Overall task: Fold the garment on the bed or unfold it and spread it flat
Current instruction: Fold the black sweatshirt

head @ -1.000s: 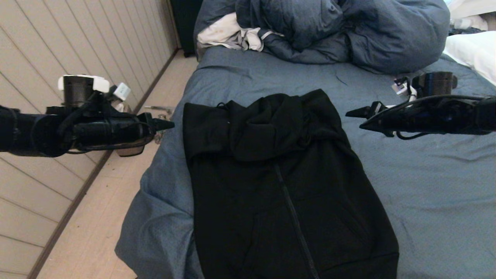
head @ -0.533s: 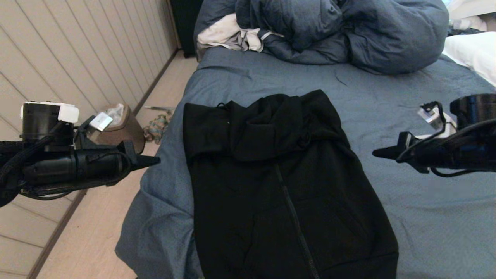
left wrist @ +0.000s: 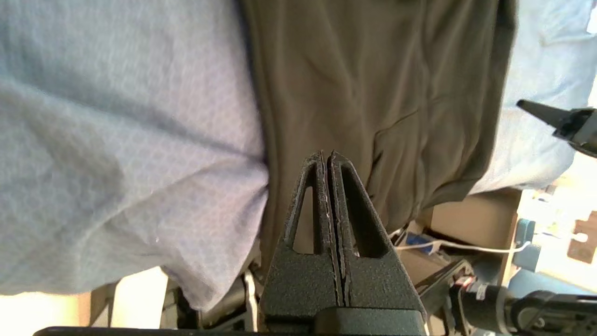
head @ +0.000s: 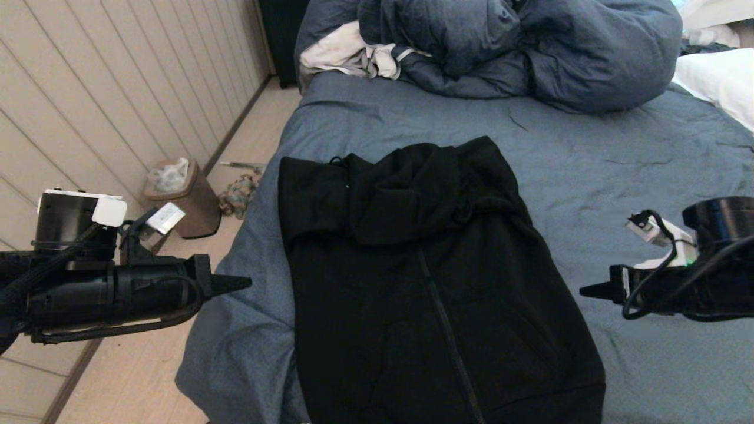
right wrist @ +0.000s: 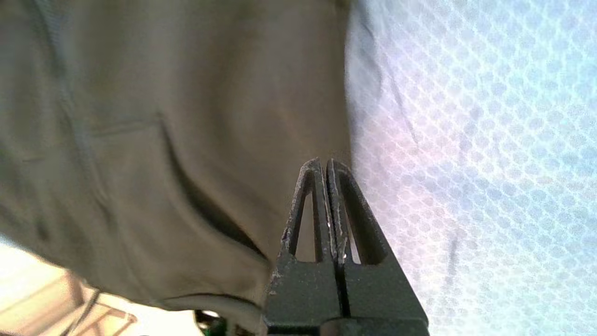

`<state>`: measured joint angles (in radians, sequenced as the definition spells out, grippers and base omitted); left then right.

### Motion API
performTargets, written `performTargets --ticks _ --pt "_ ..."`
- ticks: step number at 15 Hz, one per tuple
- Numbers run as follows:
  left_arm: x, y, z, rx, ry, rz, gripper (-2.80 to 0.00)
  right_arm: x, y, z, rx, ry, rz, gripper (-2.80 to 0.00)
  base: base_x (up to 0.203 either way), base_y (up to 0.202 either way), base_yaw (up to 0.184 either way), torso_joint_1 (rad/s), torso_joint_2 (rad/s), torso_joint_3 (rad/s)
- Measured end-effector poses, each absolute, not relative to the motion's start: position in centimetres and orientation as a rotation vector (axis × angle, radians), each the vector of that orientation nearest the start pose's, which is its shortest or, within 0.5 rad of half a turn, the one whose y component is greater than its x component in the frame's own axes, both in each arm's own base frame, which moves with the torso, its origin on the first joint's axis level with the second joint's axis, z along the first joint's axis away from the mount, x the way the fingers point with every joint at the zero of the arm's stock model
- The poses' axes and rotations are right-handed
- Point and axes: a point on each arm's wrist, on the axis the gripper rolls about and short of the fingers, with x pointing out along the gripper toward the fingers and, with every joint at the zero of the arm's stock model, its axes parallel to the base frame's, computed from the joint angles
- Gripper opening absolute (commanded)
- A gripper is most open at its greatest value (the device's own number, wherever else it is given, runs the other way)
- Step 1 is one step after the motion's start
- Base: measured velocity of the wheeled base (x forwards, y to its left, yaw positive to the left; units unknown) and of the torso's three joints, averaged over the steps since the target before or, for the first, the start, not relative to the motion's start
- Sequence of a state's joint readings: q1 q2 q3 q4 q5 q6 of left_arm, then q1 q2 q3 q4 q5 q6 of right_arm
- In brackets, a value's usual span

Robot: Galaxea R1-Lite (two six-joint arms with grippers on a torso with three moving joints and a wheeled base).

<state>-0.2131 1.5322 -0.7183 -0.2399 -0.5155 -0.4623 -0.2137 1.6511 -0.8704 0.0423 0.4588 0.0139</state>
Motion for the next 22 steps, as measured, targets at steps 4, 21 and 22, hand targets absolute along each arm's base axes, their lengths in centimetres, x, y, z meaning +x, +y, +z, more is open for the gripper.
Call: performTargets --ticks 4,21,22 --pt "24.1 -7.2 16.0 -0.509 0.786 -0.577 -2.80 25.5 -4.1 14.5 0.225 0.886 0.273 -2.80 0.000 0.000 0.000 0.000 0.00 0.000" --pt "24.9 -7.7 14.4 -0.508 0.850 -0.573 -2.80 23.1 -1.0 11.3 0.041 1.127 0.463 0.00 0.000 0.000 0.000 0.000 0.00 0.000" --pt "24.9 -7.8 14.3 -0.508 0.856 -0.575 -2.80 23.2 -0.9 11.1 0.042 1.140 0.464 0.00 0.000 0.000 0.000 0.000 0.00 0.000"
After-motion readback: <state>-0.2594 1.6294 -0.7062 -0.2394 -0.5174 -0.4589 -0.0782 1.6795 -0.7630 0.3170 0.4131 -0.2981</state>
